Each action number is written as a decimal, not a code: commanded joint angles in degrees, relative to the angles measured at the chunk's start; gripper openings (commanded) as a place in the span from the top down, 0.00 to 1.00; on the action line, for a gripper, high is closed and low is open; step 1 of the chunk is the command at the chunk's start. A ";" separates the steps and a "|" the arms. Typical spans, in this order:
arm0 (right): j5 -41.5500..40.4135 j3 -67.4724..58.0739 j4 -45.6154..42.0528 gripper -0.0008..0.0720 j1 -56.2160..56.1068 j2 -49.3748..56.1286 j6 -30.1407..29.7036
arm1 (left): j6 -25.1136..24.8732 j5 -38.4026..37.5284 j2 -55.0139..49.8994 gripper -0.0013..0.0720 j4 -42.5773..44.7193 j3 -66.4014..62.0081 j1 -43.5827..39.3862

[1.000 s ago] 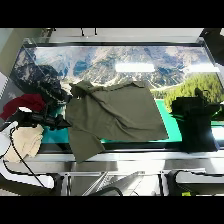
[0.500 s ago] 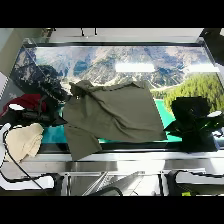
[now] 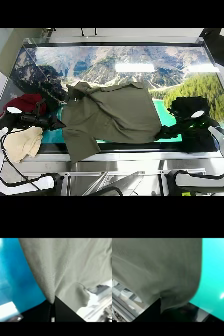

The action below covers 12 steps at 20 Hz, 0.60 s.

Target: Fold the shirts.

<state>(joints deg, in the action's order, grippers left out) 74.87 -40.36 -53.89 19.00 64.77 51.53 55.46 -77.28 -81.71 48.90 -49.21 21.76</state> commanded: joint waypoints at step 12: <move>-9.66 -54.60 22.60 0.96 -2.01 -31.08 -1.40 | 2.36 -8.85 32.79 0.96 -41.59 -43.17 5.40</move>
<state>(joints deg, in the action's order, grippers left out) 72.95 -82.28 -33.39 17.06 42.13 50.92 56.93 -90.13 -56.73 20.21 -77.80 23.57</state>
